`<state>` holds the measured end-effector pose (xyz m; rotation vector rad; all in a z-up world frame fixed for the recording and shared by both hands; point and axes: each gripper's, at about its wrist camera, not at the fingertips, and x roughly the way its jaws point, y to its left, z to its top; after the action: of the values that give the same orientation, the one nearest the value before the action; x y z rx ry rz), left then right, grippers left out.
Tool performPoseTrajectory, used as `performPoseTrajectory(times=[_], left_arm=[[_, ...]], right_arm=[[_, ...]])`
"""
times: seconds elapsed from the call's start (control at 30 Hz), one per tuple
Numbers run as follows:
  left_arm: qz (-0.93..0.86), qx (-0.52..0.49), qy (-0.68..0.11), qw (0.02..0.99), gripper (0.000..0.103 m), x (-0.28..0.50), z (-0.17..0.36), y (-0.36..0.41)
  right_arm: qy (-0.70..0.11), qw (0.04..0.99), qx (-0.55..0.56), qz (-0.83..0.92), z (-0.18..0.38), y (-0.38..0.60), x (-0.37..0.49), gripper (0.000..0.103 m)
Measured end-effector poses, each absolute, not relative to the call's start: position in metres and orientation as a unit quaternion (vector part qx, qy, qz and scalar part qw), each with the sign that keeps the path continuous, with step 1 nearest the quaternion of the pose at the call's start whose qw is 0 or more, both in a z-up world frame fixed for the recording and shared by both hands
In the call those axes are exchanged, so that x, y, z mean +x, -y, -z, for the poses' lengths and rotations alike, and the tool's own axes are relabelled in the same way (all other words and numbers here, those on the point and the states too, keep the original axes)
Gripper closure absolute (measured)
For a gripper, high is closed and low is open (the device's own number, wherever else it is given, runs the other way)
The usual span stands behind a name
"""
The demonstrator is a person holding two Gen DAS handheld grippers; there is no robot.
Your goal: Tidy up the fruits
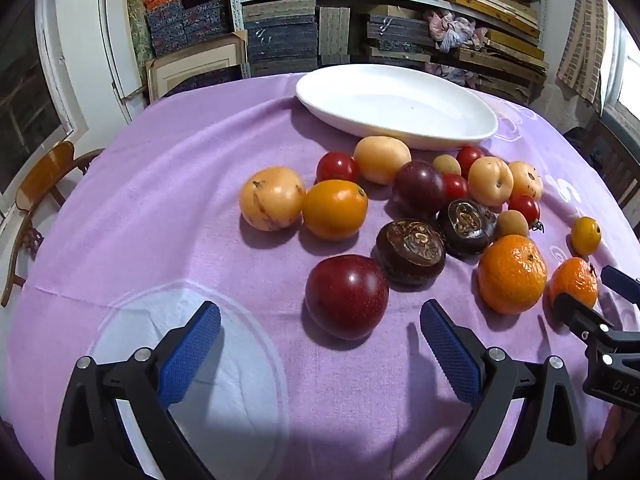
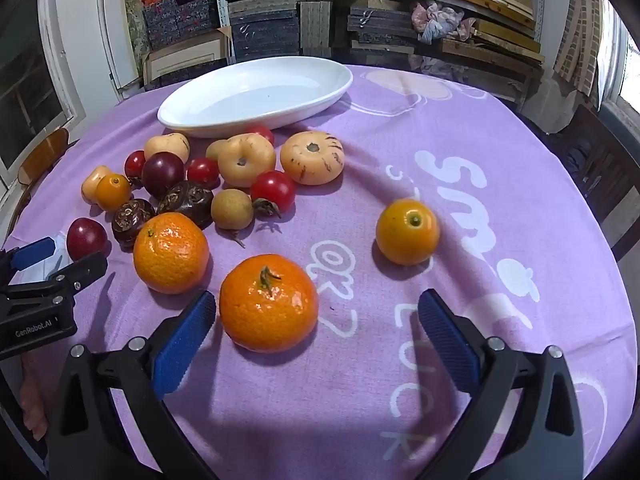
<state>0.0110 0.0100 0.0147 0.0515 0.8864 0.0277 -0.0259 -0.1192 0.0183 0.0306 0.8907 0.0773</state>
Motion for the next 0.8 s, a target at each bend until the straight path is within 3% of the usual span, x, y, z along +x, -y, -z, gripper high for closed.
performPoseTrajectory(times=[0.8], left_arm=[[-0.010, 0.028, -0.420, 0.907, 0.003, 0.0058, -0.0146, -0.0092]], right_arm=[[-0.430, 0.902, 0.023, -0.043, -0.0193, 0.1228, -0.0272, 0.004]])
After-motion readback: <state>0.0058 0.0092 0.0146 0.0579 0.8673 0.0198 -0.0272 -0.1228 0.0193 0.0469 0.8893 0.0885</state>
